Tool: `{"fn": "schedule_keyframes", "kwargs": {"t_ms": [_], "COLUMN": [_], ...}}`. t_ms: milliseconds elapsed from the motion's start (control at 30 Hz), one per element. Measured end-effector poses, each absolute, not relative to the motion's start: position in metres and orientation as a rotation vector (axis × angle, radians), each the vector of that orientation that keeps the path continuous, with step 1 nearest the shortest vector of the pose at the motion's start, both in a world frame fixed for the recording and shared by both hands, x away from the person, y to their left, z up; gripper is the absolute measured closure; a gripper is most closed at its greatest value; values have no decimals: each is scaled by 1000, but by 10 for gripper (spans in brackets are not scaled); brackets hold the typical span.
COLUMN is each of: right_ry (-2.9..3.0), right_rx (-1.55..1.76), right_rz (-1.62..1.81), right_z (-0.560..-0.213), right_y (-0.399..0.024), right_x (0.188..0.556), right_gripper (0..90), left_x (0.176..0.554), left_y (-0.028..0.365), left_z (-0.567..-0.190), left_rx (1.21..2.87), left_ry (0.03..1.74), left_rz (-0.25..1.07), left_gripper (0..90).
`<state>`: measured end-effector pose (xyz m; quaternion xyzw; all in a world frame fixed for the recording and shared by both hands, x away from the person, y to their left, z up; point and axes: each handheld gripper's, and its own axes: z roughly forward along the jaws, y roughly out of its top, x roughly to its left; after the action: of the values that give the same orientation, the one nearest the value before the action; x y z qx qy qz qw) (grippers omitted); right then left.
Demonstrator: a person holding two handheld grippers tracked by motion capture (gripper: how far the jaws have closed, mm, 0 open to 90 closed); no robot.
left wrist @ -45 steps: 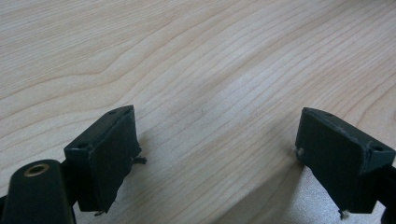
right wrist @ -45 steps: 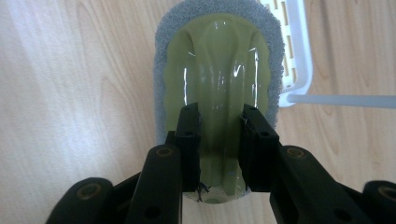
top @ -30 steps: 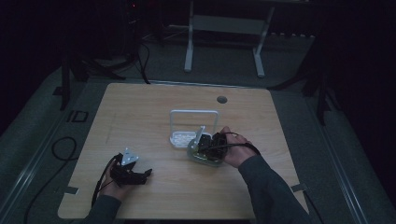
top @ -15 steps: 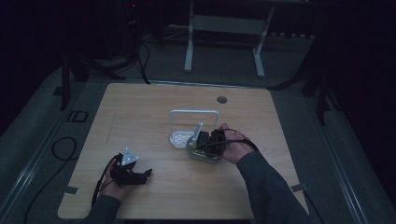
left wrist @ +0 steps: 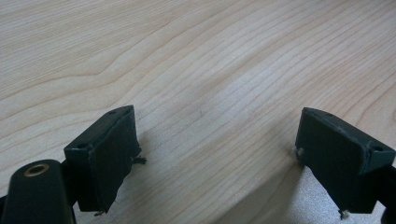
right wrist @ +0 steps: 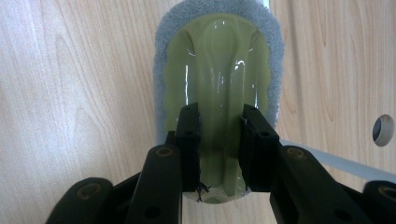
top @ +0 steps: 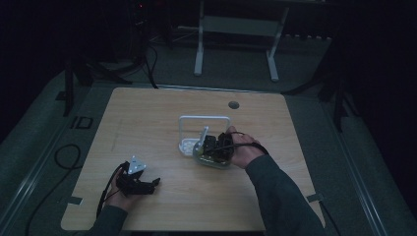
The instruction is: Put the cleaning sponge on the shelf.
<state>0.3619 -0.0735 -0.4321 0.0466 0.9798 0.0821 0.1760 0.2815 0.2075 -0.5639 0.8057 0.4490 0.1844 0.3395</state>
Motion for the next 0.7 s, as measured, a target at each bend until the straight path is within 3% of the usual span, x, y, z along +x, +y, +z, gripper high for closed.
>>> {"fn": "schedule_keyframes", "kwargs": {"t_ms": [700], "right_ry": [2790], "right_rx": [41], "right_rz": [228], "right_z": [-427], "right_y": [-59], "right_x": [376], "right_gripper": [716], "left_x": [282], "left_y": [207], "left_z": [-564], "left_rx": [2099], "left_ry": [1165], "left_rz": [479], "left_gripper": [134]}}
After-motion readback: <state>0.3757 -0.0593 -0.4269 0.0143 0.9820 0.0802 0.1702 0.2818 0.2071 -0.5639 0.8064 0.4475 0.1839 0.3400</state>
